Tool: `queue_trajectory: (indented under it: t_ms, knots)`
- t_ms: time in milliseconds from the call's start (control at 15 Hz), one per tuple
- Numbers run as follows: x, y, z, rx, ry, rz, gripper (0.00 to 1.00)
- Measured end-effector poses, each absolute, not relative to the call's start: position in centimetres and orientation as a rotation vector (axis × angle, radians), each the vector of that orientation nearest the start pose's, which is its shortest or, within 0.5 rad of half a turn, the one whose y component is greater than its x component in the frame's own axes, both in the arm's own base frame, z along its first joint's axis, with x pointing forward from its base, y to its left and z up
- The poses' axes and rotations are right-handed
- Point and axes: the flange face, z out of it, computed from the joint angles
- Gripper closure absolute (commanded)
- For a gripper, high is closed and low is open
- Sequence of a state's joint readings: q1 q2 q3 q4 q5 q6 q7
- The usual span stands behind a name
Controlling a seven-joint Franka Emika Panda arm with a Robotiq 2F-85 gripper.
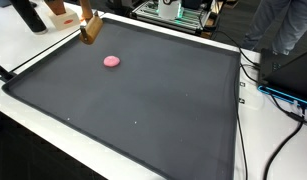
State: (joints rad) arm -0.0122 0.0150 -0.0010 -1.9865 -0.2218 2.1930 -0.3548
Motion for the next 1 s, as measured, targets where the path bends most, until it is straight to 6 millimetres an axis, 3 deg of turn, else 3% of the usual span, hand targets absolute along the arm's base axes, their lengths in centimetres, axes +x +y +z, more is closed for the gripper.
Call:
queue_trajectory:
  t_ms: [467,533,933,1000]
  knots:
    - [57.3,-1.6,48.9,-3.16,-1.159,-0.147,0.76]
    - [57.1,-1.6,49.1,-3.142,-1.211,-0.133,0.51]
    - [57.2,-1.5,48.7,-3.138,-1.214,-0.117,0.51]
    - [57.2,-1.5,48.7,-3.138,-1.214,-0.117,0.76]
